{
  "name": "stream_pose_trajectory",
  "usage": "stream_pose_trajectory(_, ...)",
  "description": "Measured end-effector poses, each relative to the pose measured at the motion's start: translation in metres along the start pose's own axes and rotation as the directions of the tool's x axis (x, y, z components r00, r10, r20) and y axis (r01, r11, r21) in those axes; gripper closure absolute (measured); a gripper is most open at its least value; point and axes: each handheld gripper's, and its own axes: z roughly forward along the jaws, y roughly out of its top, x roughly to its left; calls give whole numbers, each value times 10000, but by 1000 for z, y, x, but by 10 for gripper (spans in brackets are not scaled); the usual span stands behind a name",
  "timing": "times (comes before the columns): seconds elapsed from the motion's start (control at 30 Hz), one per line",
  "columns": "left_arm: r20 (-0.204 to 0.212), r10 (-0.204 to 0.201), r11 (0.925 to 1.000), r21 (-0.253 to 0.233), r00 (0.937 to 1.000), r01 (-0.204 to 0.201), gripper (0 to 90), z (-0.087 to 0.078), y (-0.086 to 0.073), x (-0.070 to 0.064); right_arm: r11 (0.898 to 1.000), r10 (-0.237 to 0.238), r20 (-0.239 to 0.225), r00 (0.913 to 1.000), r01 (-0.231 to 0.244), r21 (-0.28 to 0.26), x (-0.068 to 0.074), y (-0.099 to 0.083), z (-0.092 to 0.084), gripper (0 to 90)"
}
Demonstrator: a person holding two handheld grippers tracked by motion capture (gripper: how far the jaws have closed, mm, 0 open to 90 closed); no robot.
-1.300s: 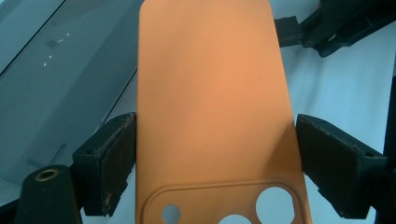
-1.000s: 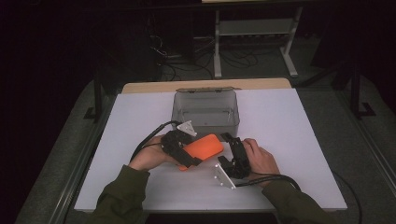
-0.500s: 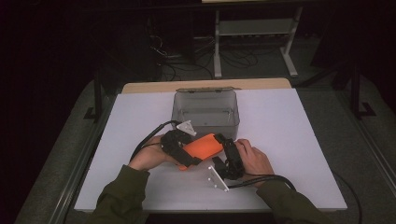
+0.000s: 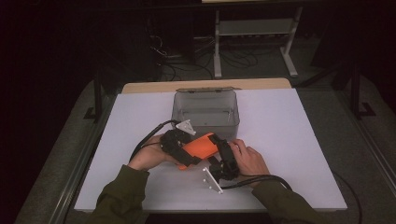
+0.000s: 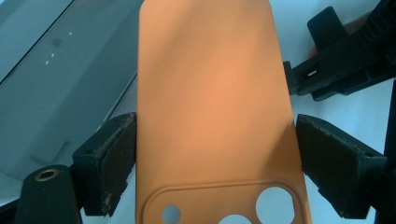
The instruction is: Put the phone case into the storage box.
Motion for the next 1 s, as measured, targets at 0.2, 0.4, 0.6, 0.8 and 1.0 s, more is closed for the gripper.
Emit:
stream_pose_trajectory(0.2, 2, -26, 10000, -19, 10000, 26, 150, 0, 0, 0, 9997, -248, 95, 9996, 249, -72, 1, 6, 4, 0)
stream_pose_trajectory(0.4, -8, -34, 10000, -47, 10000, 34, 150, 0, 0, 0, 9990, -434, 243, 9988, 436, -77, 3, 9, 5, 0)
stream_pose_trajectory(0.6, -19, -53, 10000, -57, 10000, 53, 150, 0, 0, 0, 9983, -589, 273, 9979, 589, -10, 6, 10, 5, 20)
stream_pose_trajectory(0.8, -18, -69, 10000, -56, 10000, 69, 150, 0, 0, 1, 9974, -714, 330, 9969, 715, 2, 7, 10, 4, 71)
stream_pose_trajectory(1.0, -10, -34, 10000, -49, 10000, 34, 150, 0, 0, 0, 9965, -841, 326, 9959, 840, 27, 9, 11, 4, 139)
